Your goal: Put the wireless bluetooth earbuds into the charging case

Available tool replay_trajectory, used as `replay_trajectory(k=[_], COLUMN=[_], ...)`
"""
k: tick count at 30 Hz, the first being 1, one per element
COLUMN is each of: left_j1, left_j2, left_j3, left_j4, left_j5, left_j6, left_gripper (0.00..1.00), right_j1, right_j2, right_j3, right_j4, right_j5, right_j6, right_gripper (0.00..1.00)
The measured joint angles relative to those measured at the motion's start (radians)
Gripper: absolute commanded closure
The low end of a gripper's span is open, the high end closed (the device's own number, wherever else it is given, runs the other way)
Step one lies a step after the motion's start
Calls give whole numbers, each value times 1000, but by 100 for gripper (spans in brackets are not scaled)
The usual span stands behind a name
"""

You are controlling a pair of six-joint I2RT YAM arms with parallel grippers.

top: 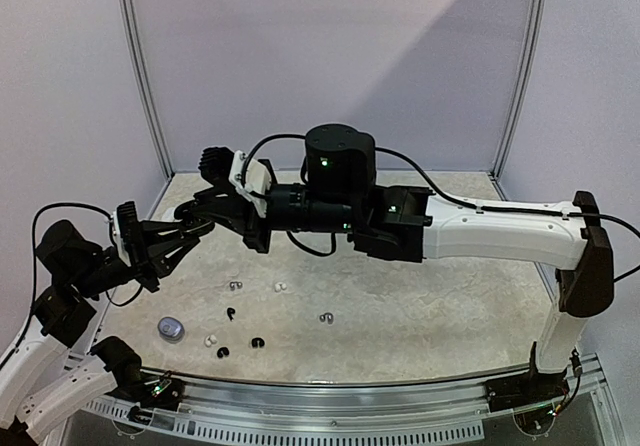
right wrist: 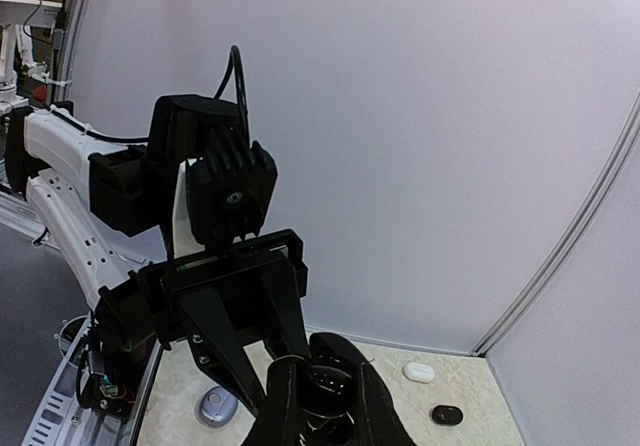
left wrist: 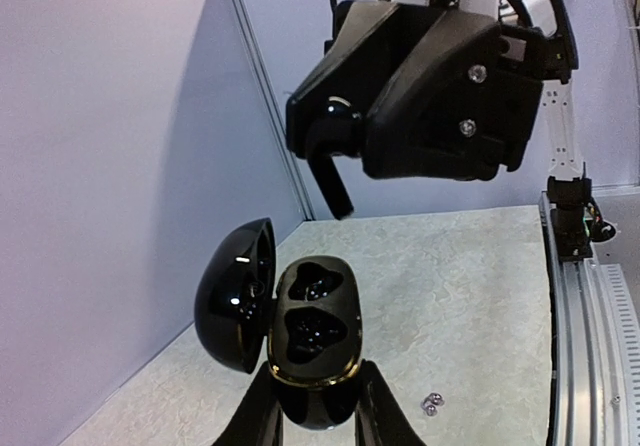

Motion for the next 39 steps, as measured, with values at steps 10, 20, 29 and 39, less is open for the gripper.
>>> replay_trajectory(k=[10, 20, 29, 39], left_j1=[-1, -2, -2, -2], left_j2=[1, 9, 10, 10], left_j3=[0, 3, 3, 3], left_j4=[0, -2, -7, -8], left_j5=[-9, -17, -43, -47], left_j6=[-18, -47, -50, -50], left_gripper=[100, 100, 100, 100], right_j1=[0, 0, 0, 0], right_j2=[38, 52, 52, 52], right_j3=[18, 19, 19, 19], right_j4=[12, 0, 1, 0], right_j5=[21, 80, 126, 159], right_j6=[-30, -45, -45, -36], right_gripper=[100, 100, 100, 100])
